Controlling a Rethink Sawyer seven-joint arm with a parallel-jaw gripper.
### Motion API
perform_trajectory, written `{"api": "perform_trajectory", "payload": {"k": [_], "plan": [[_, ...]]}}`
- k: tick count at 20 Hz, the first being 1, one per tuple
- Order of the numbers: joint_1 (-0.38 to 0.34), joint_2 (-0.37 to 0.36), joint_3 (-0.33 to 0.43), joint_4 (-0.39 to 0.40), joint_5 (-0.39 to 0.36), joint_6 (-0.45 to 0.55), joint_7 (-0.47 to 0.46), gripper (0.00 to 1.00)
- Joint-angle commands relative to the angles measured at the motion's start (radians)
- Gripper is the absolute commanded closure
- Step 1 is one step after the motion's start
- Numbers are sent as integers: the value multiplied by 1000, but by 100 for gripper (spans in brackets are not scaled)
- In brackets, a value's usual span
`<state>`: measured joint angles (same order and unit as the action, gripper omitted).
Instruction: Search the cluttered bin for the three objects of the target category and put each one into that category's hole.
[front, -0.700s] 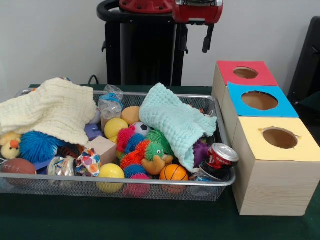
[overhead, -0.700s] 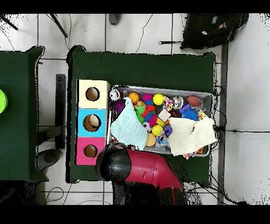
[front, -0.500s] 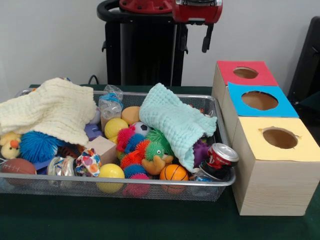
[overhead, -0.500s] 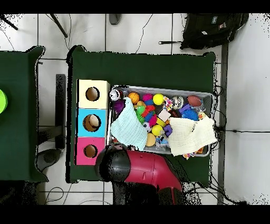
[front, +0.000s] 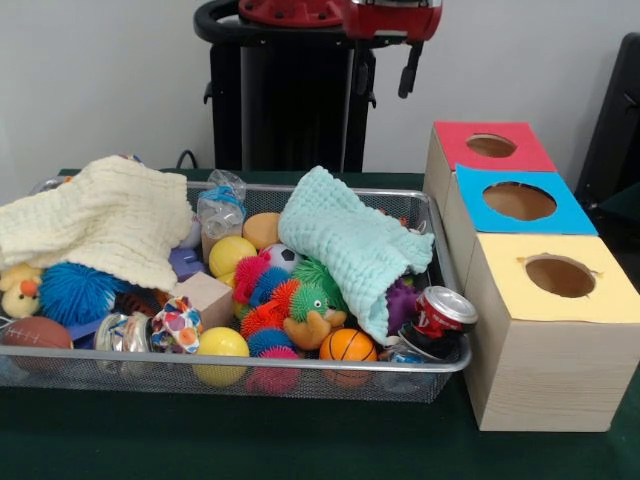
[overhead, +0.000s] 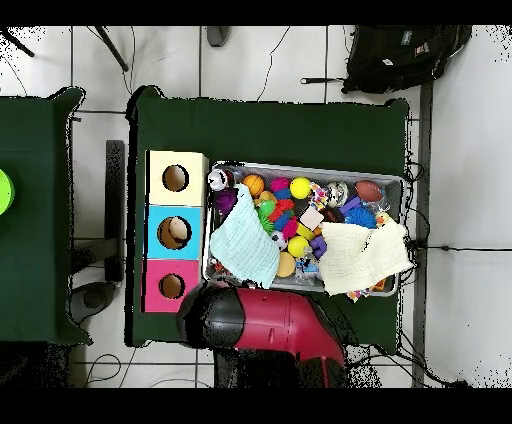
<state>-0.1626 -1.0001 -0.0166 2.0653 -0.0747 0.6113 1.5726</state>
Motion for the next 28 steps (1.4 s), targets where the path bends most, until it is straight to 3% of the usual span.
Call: {"api": "perform_trajectory", "payload": {"k": [1, 14, 28], "plan": [[-58, 15, 55, -86, -65, 111, -28, 0], [-139, 65, 83, -153, -126, 93, -59, 0], [-190, 129, 105, -210, -141, 83, -59, 0]]}}
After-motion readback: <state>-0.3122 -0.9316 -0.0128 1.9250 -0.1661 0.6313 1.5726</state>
